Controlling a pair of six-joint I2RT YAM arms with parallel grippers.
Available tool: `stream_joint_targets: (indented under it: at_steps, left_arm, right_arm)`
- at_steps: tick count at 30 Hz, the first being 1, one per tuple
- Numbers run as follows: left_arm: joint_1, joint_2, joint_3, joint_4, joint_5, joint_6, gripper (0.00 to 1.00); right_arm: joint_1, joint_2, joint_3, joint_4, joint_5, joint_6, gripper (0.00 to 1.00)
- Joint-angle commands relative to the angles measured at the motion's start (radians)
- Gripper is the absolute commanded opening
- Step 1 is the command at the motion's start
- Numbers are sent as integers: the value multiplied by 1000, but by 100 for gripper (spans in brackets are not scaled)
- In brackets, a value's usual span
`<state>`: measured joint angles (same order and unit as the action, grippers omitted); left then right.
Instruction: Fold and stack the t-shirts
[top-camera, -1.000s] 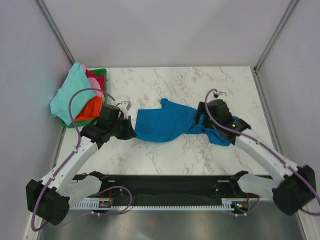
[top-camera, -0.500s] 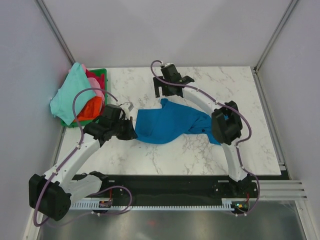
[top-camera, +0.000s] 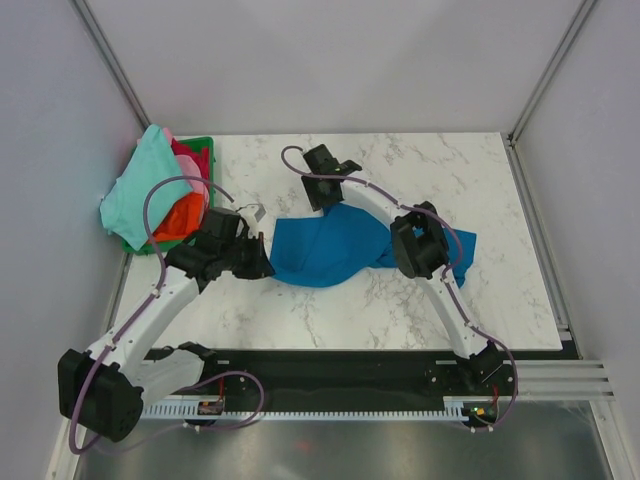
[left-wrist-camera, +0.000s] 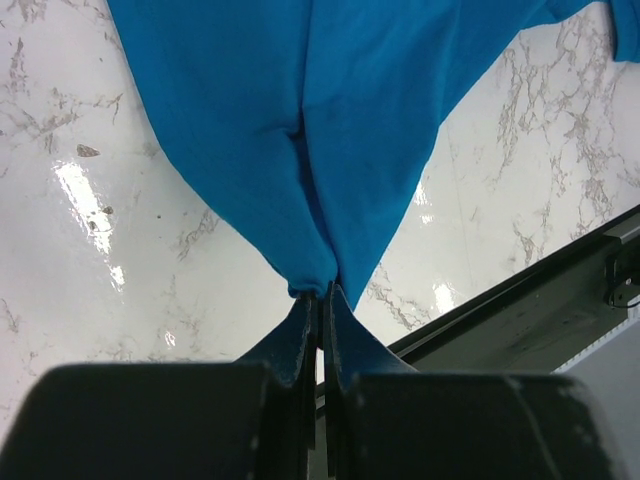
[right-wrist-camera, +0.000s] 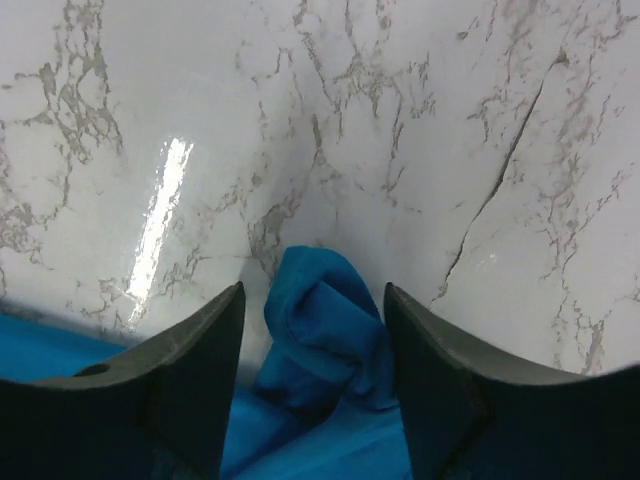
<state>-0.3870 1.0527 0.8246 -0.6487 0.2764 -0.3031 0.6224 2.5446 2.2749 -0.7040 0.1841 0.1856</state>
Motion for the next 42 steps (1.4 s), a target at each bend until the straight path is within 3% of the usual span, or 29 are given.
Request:
stream_joint_targets:
  at_steps: [1, 2, 3, 5, 6, 13, 16, 20, 25, 32, 42]
  left_arm:
    - [13, -17, 19, 23, 47, 48, 2]
    - [16, -17, 19, 24, 49, 48, 2]
    - [23, -17, 18, 26, 52, 48, 2]
    - [33, -17, 18, 26, 60, 50, 2]
    - [40, -14, 16, 27, 61, 50, 2]
    - [48, -31, 18, 26, 44, 51, 2]
    - [50, -95, 24, 26, 21, 53, 2]
    - [56, -187, 41, 24, -52, 58, 2]
    - [56, -266, 171, -28, -138, 29, 2]
    - [56, -306, 425, -114, -272, 35, 2]
    - [56, -273, 608, -144, -273, 68, 2]
  right_arm:
    - [8, 26, 37, -20, 64, -61, 63]
    - [10, 29, 41, -19, 69, -67, 59]
    - [10, 32, 46, -18, 89, -72, 43]
    - [10, 36, 49, -9, 103, -83, 29]
    - [10, 34, 57, -8, 109, -81, 0]
    - [-4, -142, 57, 5, 219, -107, 0]
    - [-36, -321, 37, 5, 278, -101, 0]
    - [-99, -674, -5, 14, 354, -90, 0]
    - [-118, -1047, -152, 102, 437, -129, 0]
    - [-118, -1268, -332, 104, 604, -172, 1]
    - [-118, -1595, -693, 130, 626, 51, 3]
